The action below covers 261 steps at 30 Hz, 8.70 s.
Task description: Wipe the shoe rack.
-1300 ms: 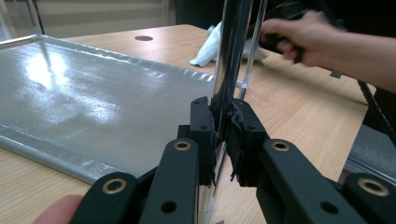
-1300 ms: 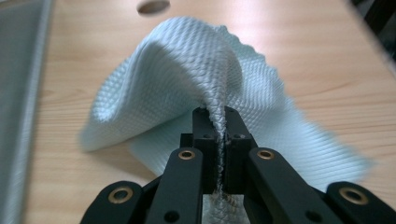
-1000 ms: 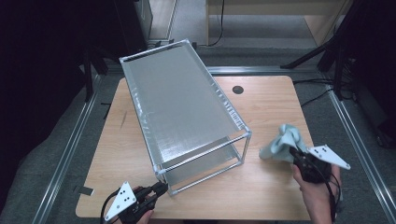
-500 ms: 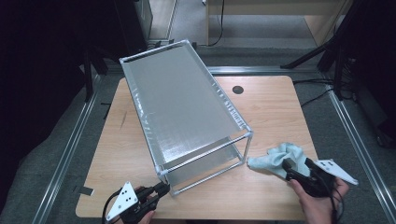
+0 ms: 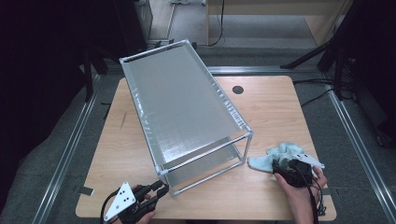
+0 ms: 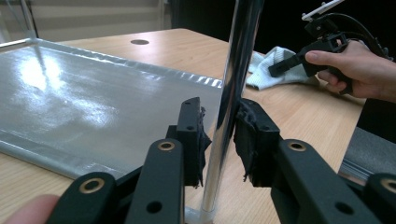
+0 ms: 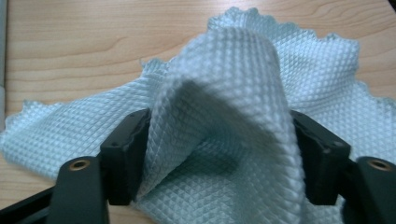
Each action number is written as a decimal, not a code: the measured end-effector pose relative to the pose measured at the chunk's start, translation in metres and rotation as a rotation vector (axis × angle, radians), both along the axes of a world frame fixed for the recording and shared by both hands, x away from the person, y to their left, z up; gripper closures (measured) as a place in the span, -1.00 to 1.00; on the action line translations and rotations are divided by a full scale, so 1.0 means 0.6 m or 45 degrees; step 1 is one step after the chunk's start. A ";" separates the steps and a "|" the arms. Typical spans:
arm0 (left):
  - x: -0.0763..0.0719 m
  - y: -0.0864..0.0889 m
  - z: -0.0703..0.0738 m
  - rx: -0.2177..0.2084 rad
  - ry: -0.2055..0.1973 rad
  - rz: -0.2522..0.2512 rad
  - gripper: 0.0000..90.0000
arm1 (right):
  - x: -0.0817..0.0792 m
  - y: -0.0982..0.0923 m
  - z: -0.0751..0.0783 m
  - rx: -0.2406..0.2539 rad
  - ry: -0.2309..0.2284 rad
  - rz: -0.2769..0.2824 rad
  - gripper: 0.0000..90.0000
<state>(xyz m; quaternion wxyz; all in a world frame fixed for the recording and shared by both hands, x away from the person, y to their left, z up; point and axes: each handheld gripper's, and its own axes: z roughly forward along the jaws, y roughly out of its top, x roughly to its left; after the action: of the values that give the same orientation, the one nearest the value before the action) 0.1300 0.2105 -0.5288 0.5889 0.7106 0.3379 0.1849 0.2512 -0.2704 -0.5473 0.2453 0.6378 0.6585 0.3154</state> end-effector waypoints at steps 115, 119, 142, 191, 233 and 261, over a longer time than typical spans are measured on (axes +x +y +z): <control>0.009 -0.035 -0.007 0.015 0.045 -0.021 0.79 | -0.050 0.370 0.247 0.040 -0.430 0.816 0.79; 0.008 -0.035 -0.007 0.021 0.043 -0.022 0.79 | -0.021 0.329 0.247 0.026 -0.440 0.712 0.78; 0.008 -0.036 -0.008 0.023 0.046 -0.017 0.79 | -0.008 0.308 0.245 0.067 -0.442 0.642 0.76; 0.005 -0.045 -0.008 0.032 0.046 -0.016 0.80 | 0.003 0.229 0.252 -0.061 -0.464 0.522 0.83; 0.007 -0.044 -0.010 0.015 0.069 -0.026 0.78 | -0.106 0.394 0.249 0.040 -0.508 0.927 0.83; 0.010 -0.042 -0.009 -0.011 0.120 -0.036 0.76 | -0.074 0.121 0.189 0.062 -0.477 0.396 0.83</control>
<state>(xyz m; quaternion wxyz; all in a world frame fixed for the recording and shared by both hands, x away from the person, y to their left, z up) 0.1360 0.1855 -0.5344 0.5779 0.7206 0.3561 0.1413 0.2071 -0.1977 -0.4341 0.2962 0.4649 0.6839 0.4779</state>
